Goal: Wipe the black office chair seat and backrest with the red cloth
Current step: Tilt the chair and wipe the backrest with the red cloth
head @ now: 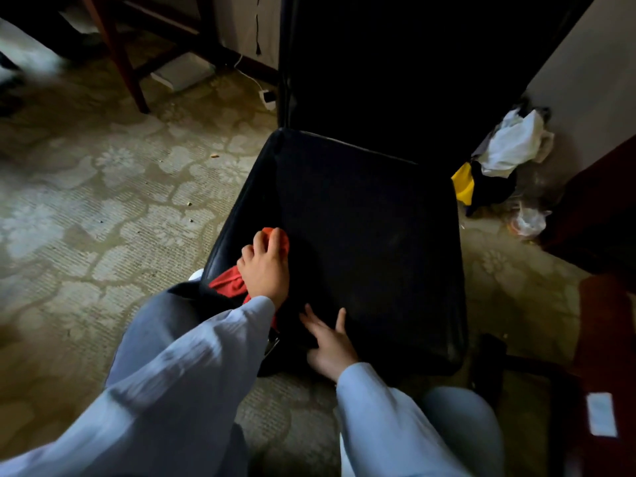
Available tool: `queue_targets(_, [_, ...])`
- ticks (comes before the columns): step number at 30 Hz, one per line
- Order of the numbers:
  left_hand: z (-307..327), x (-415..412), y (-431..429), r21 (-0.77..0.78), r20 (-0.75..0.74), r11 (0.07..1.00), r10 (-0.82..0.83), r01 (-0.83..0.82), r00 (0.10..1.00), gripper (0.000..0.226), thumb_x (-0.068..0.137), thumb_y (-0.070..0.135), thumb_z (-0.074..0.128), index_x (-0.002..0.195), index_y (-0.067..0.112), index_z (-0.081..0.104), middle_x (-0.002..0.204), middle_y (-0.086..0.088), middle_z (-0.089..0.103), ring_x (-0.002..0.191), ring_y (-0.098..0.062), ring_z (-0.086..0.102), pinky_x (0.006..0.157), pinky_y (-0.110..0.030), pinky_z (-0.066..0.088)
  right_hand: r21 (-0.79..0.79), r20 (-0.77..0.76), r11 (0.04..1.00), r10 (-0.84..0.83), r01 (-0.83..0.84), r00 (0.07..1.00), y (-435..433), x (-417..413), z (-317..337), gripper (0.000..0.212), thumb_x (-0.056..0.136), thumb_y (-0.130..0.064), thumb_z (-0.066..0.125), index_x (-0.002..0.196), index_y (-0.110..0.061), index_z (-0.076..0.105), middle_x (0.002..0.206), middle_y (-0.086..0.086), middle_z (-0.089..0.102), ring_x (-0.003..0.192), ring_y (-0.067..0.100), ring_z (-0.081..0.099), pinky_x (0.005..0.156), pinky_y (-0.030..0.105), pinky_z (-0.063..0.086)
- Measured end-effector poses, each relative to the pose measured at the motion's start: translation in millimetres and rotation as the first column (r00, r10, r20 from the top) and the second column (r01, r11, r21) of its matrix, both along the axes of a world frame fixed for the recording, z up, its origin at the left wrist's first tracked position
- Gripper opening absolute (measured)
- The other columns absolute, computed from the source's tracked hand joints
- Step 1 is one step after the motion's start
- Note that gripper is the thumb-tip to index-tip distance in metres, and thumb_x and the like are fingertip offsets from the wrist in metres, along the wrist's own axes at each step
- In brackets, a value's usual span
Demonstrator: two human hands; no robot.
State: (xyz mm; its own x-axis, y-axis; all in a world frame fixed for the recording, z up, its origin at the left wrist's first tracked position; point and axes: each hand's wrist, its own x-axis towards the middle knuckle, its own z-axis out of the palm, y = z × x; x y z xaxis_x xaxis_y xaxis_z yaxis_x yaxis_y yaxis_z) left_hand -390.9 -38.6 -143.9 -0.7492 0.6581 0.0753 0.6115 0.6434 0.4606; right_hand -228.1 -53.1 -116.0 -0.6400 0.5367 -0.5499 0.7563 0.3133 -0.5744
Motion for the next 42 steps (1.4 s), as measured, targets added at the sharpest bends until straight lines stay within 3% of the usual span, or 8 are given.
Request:
queue_targets(2, [-3.0, 6.7, -1.2, 0.001, -0.024, 1.0, -0.029, 0.029, 0.999, 0.053, 0.085, 0.041, 0.026, 0.129, 0.022, 0.049, 0.132, -0.014, 0.048, 0.097, -0.041, 0.05, 0.078, -0.045, 0.041, -0.008, -0.113, 1.0, -0.021, 0.02, 0.993, -3.7, 3.4, -1.4, 0.065, 0.087, 0.001, 0.041, 0.145, -0.025, 0.029, 0.155, -0.01, 0.02, 0.139, 0.029, -0.024, 0.114, 0.026, -0.009])
queue_targets(5, [-12.1, 14.9, 0.5, 0.026, -0.082, 0.997, -0.066, 0.069, 0.994, 0.043, 0.084, 0.028, 0.045, 0.125, 0.02, 0.054, 0.126, -0.015, 0.053, 0.088, -0.041, 0.053, 0.072, -0.044, 0.044, 0.037, -0.226, 0.986, -0.15, 0.162, 0.963, 3.0, 25.7, -2.3, 0.06, 0.082, 0.011, 0.036, 0.136, -0.012, 0.046, 0.147, 0.001, 0.038, 0.143, 0.017, 0.018, 0.107, 0.006, 0.004])
queue_targets(9, [-14.8, 39.0, 6.5, 0.047, -0.147, 0.995, -0.079, 0.087, 0.986, 0.044, 0.078, 0.026, 0.043, 0.119, 0.019, 0.058, 0.119, -0.014, 0.059, 0.079, -0.039, 0.055, 0.066, -0.041, 0.046, 0.267, -0.368, 0.826, -0.389, 0.496, 0.845, 27.8, 73.3, -3.5, 0.058, 0.069, 0.005, 0.035, 0.12, -0.004, 0.061, 0.128, 0.013, 0.057, 0.124, 0.027, 0.049, 0.106, 0.013, 0.022])
queue_targets(13, [-23.2, 110.4, 3.6, 0.045, -0.204, 0.958, -0.268, 0.283, 0.942, 0.047, 0.073, 0.024, 0.043, 0.118, 0.023, 0.056, 0.116, -0.009, 0.059, 0.074, -0.032, 0.053, 0.061, -0.035, 0.045, 0.404, -0.219, 0.674, -0.585, 0.618, 0.781, 48.4, 111.3, 4.0, 0.06, 0.079, 0.009, 0.046, 0.136, -0.01, 0.045, 0.146, 0.009, 0.039, 0.137, 0.027, 0.031, 0.114, 0.036, 0.02])
queue_targets(21, [-24.4, 157.9, 2.6, 0.142, -0.236, 0.795, -0.552, 0.59, 0.8, 0.051, 0.072, 0.023, 0.039, 0.122, 0.026, 0.047, 0.119, -0.007, 0.058, 0.079, -0.03, 0.058, 0.067, -0.034, 0.05, 0.194, 0.081, 0.682, -0.727, 0.705, 0.681, 66.7, 149.4, 5.7, 0.069, 0.093, -0.008, 0.042, 0.15, -0.026, 0.007, 0.158, 0.0, -0.005, 0.144, 0.032, 0.007, 0.113, 0.045, 0.017])
queue_targets(27, [-2.7, 107.6, 12.4, 0.326, 0.061, 0.941, -0.115, 0.089, 0.991, 0.043, 0.082, 0.014, 0.042, 0.121, 0.018, 0.058, 0.122, -0.015, 0.056, 0.09, -0.041, 0.053, 0.083, -0.043, 0.045, 0.159, 0.04, 0.654, -0.753, 0.74, 0.657, 71.8, 156.5, 14.8, 0.067, 0.091, -0.008, 0.047, 0.148, -0.031, 0.02, 0.158, -0.001, 0.009, 0.141, 0.029, 0.023, 0.11, 0.038, 0.027])
queue_targets(35, [-0.9, 46.1, 59.2, 0.286, 0.05, 0.957, -0.06, 0.043, 0.997, 0.036, 0.095, 0.024, 0.041, 0.127, 0.012, 0.053, 0.129, -0.015, 0.05, 0.112, -0.037, 0.047, 0.094, -0.045, 0.038, 0.211, 0.156, 0.734, -0.678, 0.646, 0.719, 53.7, 156.8, 16.5, 0.065, 0.092, -0.018, 0.046, 0.147, -0.038, 0.017, 0.158, -0.007, 0.011, 0.139, 0.026, 0.027, 0.113, 0.04, 0.017])
queue_targets(42, [5.5, 73.0, 115.2, 0.201, 0.114, 0.976, -0.111, 0.087, 0.987, 0.032, 0.097, 0.023, 0.04, 0.125, 0.014, 0.052, 0.126, -0.011, 0.054, 0.107, -0.036, 0.046, 0.09, -0.041, 0.034, 0.278, 0.097, 0.795, -0.581, 0.539, 0.808, 28.7, 158.5, 2.5, 0.067, 0.091, -0.018, 0.05, 0.147, -0.035, 0.017, 0.156, -0.001, 0.019, 0.137, 0.021, 0.033, 0.107, 0.029, 0.028])
